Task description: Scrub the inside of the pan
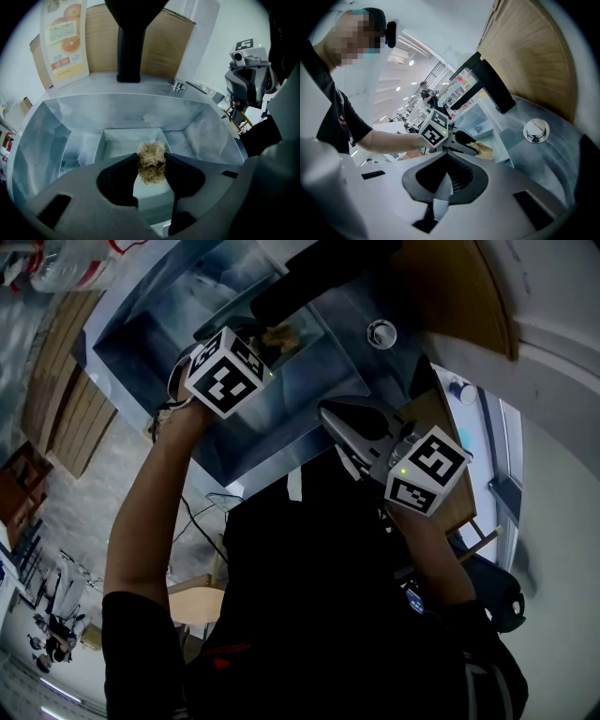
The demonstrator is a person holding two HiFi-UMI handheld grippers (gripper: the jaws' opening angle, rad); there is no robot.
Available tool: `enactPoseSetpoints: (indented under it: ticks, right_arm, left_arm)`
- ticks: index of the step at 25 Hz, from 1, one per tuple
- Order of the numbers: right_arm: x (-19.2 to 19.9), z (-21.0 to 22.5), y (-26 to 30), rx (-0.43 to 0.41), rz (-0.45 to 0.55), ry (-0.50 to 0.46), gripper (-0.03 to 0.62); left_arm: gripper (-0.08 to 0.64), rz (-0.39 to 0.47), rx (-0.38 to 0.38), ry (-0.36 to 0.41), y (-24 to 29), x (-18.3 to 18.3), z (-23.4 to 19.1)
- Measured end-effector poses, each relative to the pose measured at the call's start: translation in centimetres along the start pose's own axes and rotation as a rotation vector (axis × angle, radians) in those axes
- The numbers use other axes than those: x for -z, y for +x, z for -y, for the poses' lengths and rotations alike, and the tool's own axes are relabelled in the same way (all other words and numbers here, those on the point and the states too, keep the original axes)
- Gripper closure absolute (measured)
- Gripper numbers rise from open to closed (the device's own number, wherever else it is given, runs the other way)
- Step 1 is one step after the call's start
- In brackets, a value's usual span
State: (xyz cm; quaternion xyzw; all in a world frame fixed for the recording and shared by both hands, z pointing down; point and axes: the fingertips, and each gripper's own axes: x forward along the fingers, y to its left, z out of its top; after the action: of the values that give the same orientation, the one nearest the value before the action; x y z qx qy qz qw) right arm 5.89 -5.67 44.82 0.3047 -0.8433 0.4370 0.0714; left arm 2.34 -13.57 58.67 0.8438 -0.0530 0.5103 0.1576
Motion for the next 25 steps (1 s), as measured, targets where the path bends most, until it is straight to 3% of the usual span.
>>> enactPoseSetpoints:
  ticks: [7,11,25]
  right_arm:
    - [-1.8,-1.8,0.4,-0.006,0.000,-0.060,0.588]
    - [-2.5,-3.4,-0.1,-0.015,0.004,-0.115,0.588]
    - [-5.1,-10.3,-0.7,0.002,0.060,-0.260,0.588]
  left_arm:
    - [0.385,0.141,-0.051,-0.034,-4.8,-0.8,-0.7]
    - [0.385,0.174,-0.086,-0.050,-8.7,-0.9,0.7]
    - [0.385,0.415,-0.238,-0.069,-22.5,0.6,5.0]
